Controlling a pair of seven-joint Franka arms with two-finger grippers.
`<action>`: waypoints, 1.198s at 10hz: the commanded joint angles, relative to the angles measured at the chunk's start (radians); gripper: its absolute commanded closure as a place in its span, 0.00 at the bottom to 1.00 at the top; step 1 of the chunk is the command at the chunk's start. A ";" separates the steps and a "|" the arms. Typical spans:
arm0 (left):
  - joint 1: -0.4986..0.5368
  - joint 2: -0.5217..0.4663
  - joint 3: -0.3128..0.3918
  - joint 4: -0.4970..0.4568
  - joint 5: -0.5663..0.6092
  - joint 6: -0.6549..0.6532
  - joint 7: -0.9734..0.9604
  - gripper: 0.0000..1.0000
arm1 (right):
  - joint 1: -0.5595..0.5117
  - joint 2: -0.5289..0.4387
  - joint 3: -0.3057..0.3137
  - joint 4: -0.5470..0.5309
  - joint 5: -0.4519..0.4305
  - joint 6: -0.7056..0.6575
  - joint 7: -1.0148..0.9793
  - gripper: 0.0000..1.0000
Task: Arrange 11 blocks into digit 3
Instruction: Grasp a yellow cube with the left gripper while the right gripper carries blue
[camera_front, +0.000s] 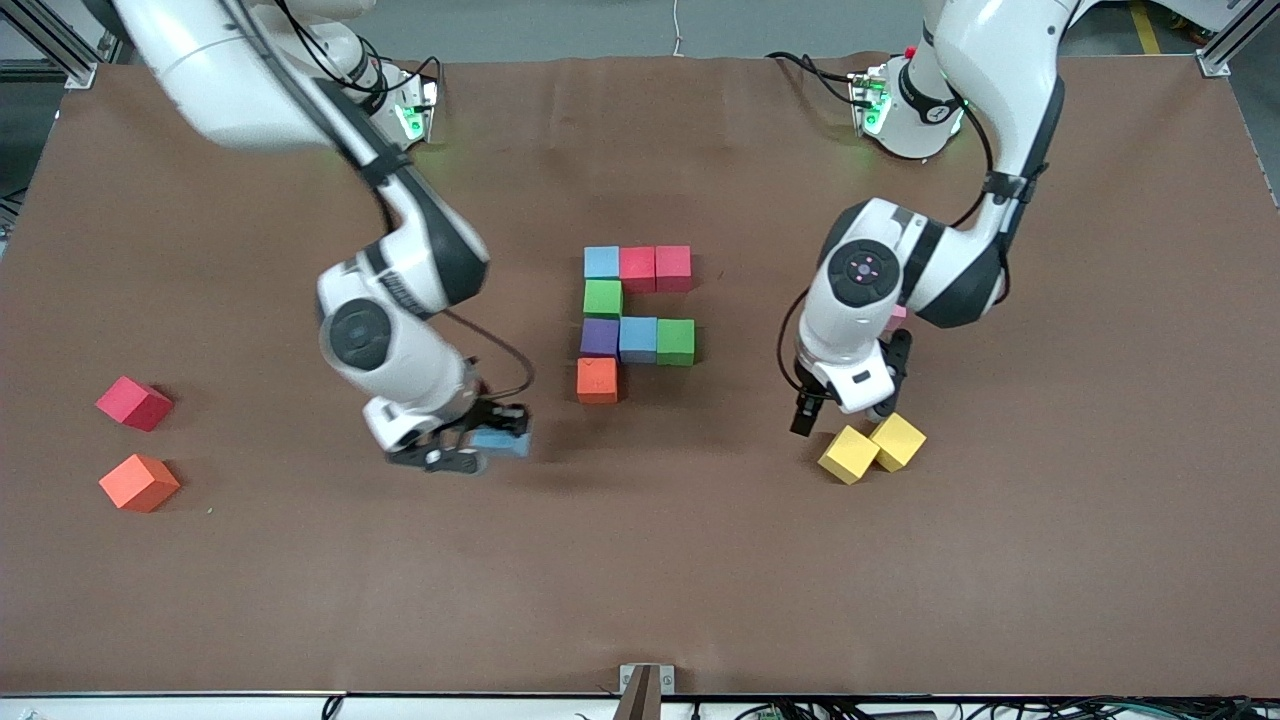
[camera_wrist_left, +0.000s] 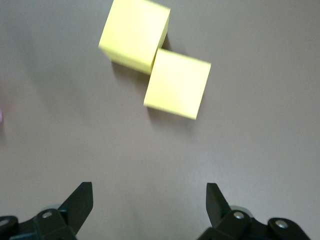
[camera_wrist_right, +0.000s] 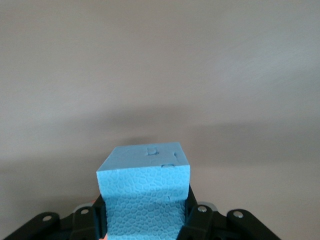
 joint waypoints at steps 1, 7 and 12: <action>0.043 0.047 -0.007 0.000 0.025 0.084 0.119 0.00 | 0.120 0.030 -0.062 0.006 -0.047 0.072 0.124 1.00; 0.136 0.107 -0.007 0.006 0.025 0.152 0.282 0.00 | 0.301 0.128 -0.182 0.073 -0.053 0.096 0.198 1.00; 0.141 0.175 -0.007 0.056 0.022 0.185 0.279 0.00 | 0.350 0.158 -0.224 0.087 -0.055 0.093 0.201 1.00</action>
